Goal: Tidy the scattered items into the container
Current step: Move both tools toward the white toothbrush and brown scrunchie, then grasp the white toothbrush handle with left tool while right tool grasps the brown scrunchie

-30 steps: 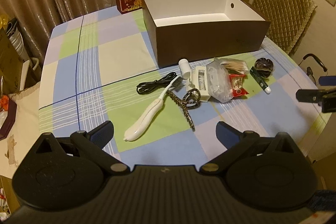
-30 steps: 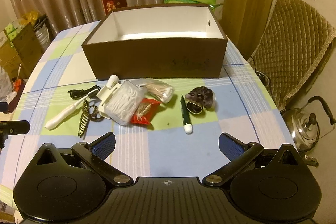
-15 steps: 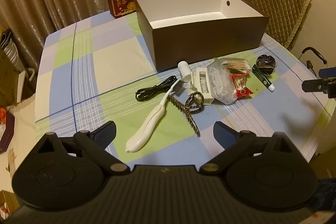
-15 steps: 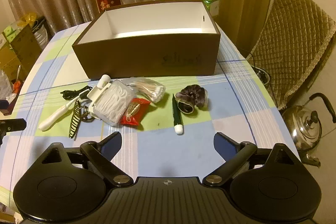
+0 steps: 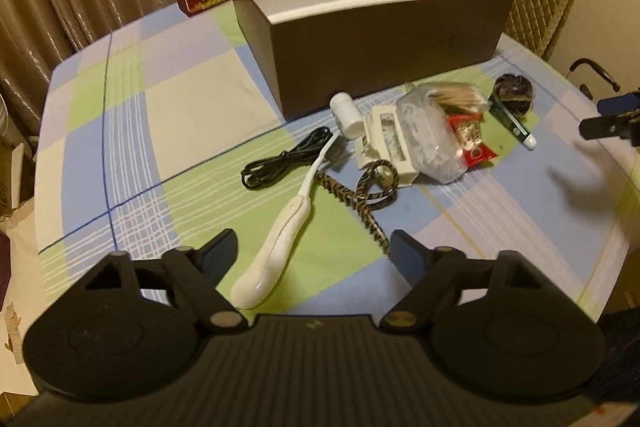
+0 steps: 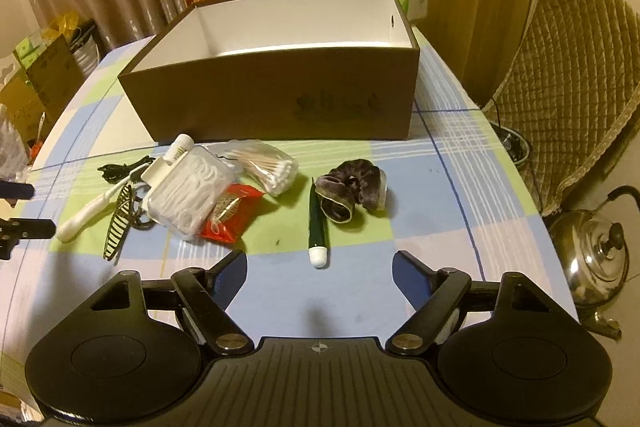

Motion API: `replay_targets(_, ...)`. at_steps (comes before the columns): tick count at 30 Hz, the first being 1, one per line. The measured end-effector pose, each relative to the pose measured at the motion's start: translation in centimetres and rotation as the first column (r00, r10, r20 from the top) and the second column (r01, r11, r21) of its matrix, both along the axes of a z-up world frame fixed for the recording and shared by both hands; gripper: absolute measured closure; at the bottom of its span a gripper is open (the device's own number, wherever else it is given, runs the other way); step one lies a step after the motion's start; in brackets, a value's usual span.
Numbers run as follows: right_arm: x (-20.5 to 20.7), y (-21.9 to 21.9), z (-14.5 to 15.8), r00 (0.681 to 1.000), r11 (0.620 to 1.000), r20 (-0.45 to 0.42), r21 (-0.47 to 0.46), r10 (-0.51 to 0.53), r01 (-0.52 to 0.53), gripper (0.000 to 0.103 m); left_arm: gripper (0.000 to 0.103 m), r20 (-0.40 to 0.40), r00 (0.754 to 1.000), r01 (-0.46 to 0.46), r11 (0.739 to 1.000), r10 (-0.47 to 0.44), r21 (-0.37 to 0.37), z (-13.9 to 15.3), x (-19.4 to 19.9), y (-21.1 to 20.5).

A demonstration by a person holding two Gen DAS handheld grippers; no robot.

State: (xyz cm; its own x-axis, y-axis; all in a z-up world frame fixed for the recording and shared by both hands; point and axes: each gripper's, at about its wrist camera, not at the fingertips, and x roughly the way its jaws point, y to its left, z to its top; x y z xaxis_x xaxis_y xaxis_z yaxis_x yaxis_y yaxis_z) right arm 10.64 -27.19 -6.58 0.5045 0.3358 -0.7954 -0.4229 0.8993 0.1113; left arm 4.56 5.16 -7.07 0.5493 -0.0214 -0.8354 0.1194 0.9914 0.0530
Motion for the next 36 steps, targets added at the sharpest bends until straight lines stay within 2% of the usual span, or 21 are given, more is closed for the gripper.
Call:
replay_targets(9,3.3,-1.3,-1.7,1.0,1.0,-0.019,0.011,0.006,-0.006,0.025,0.029,-0.054,0.998,0.024,1.0,-0.024,-0.005,-2.5,2.9,1.1)
replay_targets(12,4.4,-1.9,-2.0,1.0,1.0,-0.025,0.008,-0.005,0.005,0.025,0.036,-0.084,0.996,0.031,0.999,-0.032,-0.008,-3.6,3.9,1.4)
replay_targets(14,5.0,-2.2,-2.2,1.0,1.0,-0.028,0.008,-0.008,0.008,0.025,0.046,-0.105,0.994,0.033,0.999,-0.034,-0.015,-4.3,4.4,1.7)
replay_targets(19,5.9,-2.4,-2.6,0.999,1.0,-0.036,0.003,0.01,-0.01,0.025,0.047,-0.138,0.99,0.029,1.0,-0.03,-0.012,-5.6,5.1,2.0)
replay_targets(21,6.4,-2.4,-2.7,0.999,1.0,-0.04,0.0,0.018,-0.018,0.025,0.052,-0.15,0.988,0.023,1.0,-0.025,-0.016,-6.0,5.3,2.1)
replay_targets(24,7.0,-2.6,-2.8,0.999,1.0,-0.045,0.002,0.025,-0.025,0.025,0.067,-0.149,0.989,0.006,0.999,-0.011,-0.034,-6.2,5.6,2.4)
replay_targets(25,7.2,-2.6,-2.9,0.999,1.0,-0.046,0.002,0.029,-0.029,0.025,0.078,-0.144,0.99,-0.001,0.999,-0.004,-0.037,-6.2,5.6,2.4)
replay_targets(26,7.3,-2.5,-2.9,0.998,0.999,-0.045,0.001,0.035,-0.035,0.025,0.081,-0.141,0.99,-0.008,0.999,0.002,-0.04,-6.1,5.6,2.4)
replay_targets(31,8.0,-2.2,-3.1,0.996,0.997,-0.043,0.003,0.079,-0.079,0.025,0.083,-0.136,0.99,-0.047,0.999,0.045,-0.016,-5.9,4.6,2.1)
replay_targets(36,8.6,-1.3,-3.3,0.989,0.989,-0.035,-0.019,0.146,-0.147,0.025,0.086,-0.13,0.98,-0.16,0.987,0.154,-0.036,-5.3,2.7,2.3)
